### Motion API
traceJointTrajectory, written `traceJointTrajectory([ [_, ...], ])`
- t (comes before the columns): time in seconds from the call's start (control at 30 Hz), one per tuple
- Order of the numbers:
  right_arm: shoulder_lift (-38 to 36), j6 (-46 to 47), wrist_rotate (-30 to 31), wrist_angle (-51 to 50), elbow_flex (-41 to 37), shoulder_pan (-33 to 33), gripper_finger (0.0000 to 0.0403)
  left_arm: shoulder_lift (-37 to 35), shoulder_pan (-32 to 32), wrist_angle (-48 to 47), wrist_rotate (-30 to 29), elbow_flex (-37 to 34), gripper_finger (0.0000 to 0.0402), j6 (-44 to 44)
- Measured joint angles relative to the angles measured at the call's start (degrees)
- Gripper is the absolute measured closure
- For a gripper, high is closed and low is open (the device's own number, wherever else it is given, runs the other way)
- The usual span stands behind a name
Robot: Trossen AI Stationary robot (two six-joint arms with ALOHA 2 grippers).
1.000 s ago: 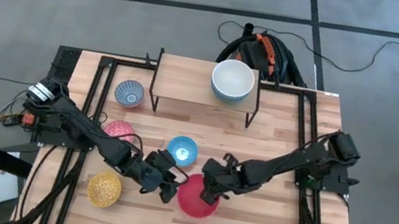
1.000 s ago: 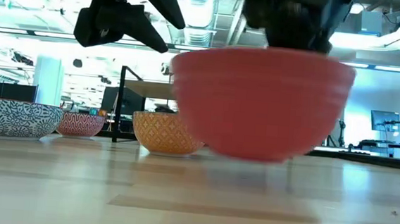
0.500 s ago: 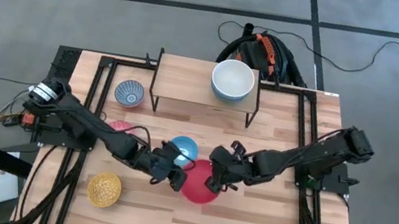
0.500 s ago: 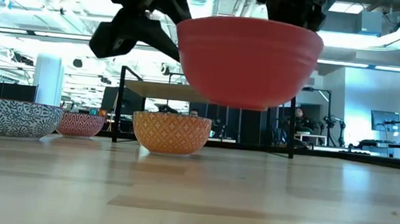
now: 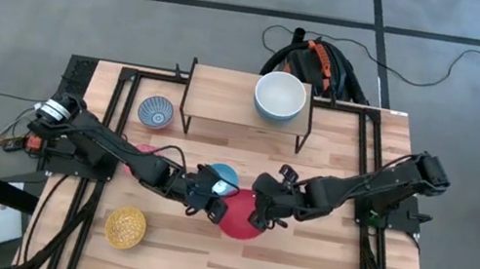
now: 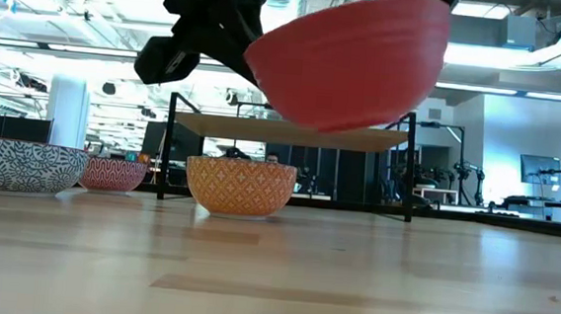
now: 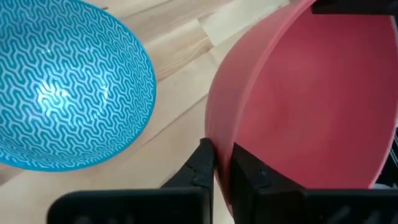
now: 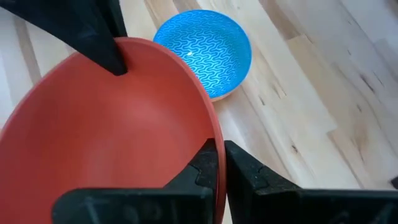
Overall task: Place and stack bowls onto a shelf
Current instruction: Stack the orange bowl on top of the white bowl on the shelf
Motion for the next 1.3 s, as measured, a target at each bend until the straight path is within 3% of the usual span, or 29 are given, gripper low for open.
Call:
traceJointTrajectory([
  [0.27, -0.2, -5.4, -0.7, -8.2, 8.9, -0.1, 0.0297, 0.1, 2.3, -8.7, 0.3, 6.7, 0.04, 6.4],
  [0.6, -5.0, -5.4, 7.3, -21.7, 26.5, -2.6, 0.018, 0.0, 14.3, -25.6, 1.2, 26.0, 0.0399, 32.3],
  [0.8, -9.3, -0.9, 13.9, -25.9, 30.4, -3.2, 0.0169, 0.0, 24.0, -32.6, 1.3, 38.6, 0.04, 45.2],
  [1.03, -11.3, 3.4, 18.1, -26.8, 30.4, -4.8, 0.0174, 0.2, 37.1, -30.5, -1.0, 46.3, 0.0401, 48.6],
  [1.3, -11.3, 5.7, 18.2, -27.0, 30.4, -8.3, 0.0174, 5.6, 45.1, -24.7, 10.7, 46.9, 0.0401, 50.4],
])
